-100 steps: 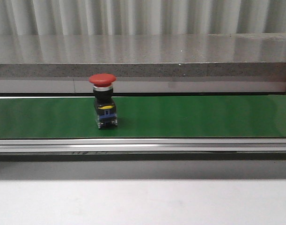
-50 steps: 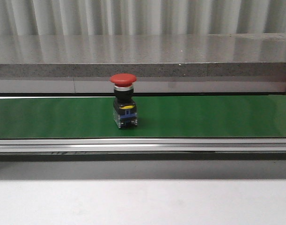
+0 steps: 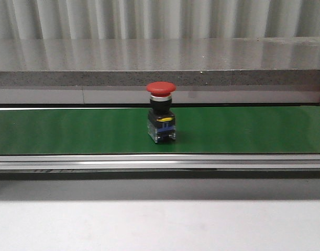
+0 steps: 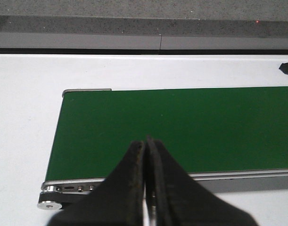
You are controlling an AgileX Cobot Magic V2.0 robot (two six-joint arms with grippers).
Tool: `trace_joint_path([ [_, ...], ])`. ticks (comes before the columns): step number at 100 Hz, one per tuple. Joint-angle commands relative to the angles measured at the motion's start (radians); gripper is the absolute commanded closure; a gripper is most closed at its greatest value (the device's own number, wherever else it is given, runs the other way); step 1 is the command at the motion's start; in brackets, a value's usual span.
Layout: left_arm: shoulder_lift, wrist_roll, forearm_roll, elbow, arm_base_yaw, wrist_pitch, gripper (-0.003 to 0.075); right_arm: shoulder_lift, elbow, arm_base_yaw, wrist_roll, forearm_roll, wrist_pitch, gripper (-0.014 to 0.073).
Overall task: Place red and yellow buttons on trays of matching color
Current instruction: 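Carry the yellow button into the yellow tray and open the right gripper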
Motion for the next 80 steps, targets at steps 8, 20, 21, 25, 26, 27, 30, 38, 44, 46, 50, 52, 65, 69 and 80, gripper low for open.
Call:
trace_joint_path([
  [8,0.002,-0.002,-0.008,-0.028,-0.010,-0.074,0.0740,0.033,-0.029,-0.008,0.001,-0.014,-0.063,0.0514],
  [20,0.002,-0.002,-0.008,-0.028,-0.010,-0.074,0.0740,0.080,-0.029,-0.008,0.001,-0.014,-0.064,0.0514],
  [21,0.002,-0.002,-0.008,-0.028,-0.010,-0.074,0.0740,0.085,-0.029,-0.008,0.001,-0.014,-0.065,0.0514],
  [25,0.002,-0.002,-0.008,-0.028,-0.010,-0.074,0.0740,0.100,-0.029,-0.009,0.001,-0.016,-0.065,0.0514],
  [26,0.002,-0.002,-0.008,-0.028,-0.010,-0.074,0.0740,0.102,-0.029,-0.010,0.001,-0.016,-0.065,0.0514],
  [27,0.002,-0.002,-0.008,-0.028,-0.010,-0.074,0.0740,0.105,-0.029,-0.010,0.001,-0.016,-0.065,0.0514],
  [30,0.002,-0.002,-0.008,-0.028,-0.010,-0.074,0.0740,0.114,-0.029,-0.010,0.001,-0.017,-0.065,0.0514],
  [38,0.002,-0.002,-0.008,-0.028,-0.010,-0.074,0.0740,0.133,-0.029,-0.010,0.001,-0.017,-0.065,0.0514],
  [44,0.002,-0.002,-0.008,-0.028,-0.010,-0.074,0.0740,0.140,-0.029,-0.010,0.001,-0.017,-0.066,0.0514],
  [46,0.002,-0.002,-0.008,-0.028,-0.010,-0.074,0.0740,0.140,-0.029,-0.010,0.001,-0.017,-0.066,0.0514],
  [50,0.002,-0.002,-0.008,-0.028,-0.010,-0.074,0.0740,0.141,-0.029,-0.010,0.001,-0.018,-0.066,0.0513],
  [52,0.002,-0.002,-0.008,-0.028,-0.010,-0.074,0.0740,0.141,-0.029,-0.010,0.001,-0.018,-0.066,0.0513],
  [65,0.002,-0.002,-0.008,-0.028,-0.010,-0.074,0.0740,0.141,-0.029,-0.010,0.001,-0.019,-0.058,0.0509],
  [69,0.002,-0.002,-0.008,-0.028,-0.010,-0.074,0.0740,0.141,-0.029,-0.010,0.001,-0.019,-0.053,0.0489],
  [80,0.002,-0.002,-0.008,-0.028,-0.010,-0.074,0.0740,0.141,-0.029,-0.010,0.001,-0.019,-0.041,0.0361],
])
